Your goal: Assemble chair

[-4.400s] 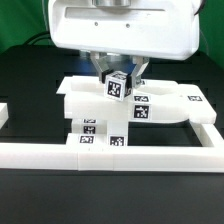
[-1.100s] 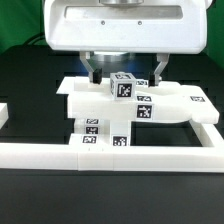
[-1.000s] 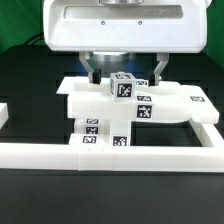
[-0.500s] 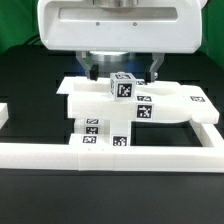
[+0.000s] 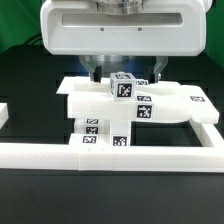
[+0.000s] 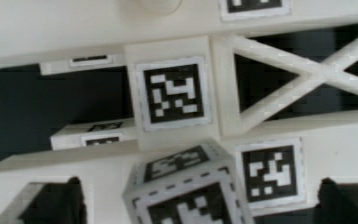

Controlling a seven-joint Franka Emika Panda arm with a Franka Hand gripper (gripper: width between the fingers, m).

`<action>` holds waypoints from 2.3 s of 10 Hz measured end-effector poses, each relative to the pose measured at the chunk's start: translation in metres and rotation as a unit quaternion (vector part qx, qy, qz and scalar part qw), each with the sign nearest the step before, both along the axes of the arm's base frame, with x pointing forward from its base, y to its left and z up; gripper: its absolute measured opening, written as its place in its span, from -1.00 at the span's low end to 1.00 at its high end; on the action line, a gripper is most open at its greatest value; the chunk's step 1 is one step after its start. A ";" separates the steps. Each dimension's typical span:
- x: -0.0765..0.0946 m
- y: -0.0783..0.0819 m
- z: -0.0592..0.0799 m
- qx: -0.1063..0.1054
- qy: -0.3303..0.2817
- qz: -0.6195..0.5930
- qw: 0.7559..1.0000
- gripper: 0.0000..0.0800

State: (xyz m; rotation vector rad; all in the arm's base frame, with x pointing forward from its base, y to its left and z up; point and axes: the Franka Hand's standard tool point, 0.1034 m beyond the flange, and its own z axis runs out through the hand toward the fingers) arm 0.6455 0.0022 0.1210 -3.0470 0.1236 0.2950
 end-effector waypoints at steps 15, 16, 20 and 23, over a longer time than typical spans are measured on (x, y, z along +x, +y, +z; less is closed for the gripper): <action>0.006 -0.019 -0.001 -0.015 -0.012 -0.090 0.996 -0.29; 0.006 -0.018 -0.001 -0.023 -0.008 -0.132 0.991 -0.29; 0.007 -0.018 -0.001 -0.045 0.003 -0.272 0.961 -0.29; 0.008 -0.030 -0.001 -0.038 -0.007 -0.389 0.920 -0.29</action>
Offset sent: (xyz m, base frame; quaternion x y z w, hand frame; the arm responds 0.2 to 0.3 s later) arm 0.0015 -0.0095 0.0062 -0.0215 0.0030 -0.1397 0.9900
